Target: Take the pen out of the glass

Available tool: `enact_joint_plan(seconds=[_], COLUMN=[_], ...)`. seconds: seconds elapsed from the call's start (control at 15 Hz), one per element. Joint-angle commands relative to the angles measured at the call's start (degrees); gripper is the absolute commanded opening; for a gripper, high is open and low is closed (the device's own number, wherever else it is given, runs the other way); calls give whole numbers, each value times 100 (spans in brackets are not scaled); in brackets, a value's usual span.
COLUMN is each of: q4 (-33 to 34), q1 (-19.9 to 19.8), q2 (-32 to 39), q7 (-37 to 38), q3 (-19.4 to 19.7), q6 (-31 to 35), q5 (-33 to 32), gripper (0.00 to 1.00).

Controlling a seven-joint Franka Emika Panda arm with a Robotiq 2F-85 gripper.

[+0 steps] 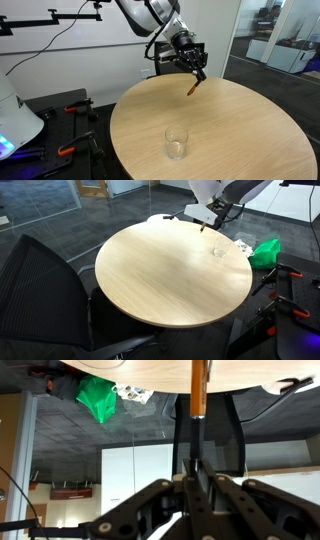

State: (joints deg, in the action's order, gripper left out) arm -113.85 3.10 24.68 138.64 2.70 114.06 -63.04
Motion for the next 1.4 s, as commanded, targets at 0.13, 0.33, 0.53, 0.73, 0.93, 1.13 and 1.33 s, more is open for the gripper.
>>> enact_joint_plan(seconds=[0.13, 0.33, 0.53, 0.73, 0.93, 1.13, 1.33], q4=[-206, -225, -200, -161, -60, 76, 228], q1=[-321, -369, -353, -301, -165, -30, 86], q2=[-100, -99, -82, -53, 32, 210, 434], q7=[-731, -1549, -2562, -3657, -4600, -5093, -5512], q3=[-90, -106, -166, -256, -302, -246, -204], q6=[1737, 2485, 2869, 2990, 2948, 3179, 3110], q5=[-87, 52, 359, 851, 1269, 1420, 1621], gripper=[2, 2, 2, 2, 2, 2, 2])
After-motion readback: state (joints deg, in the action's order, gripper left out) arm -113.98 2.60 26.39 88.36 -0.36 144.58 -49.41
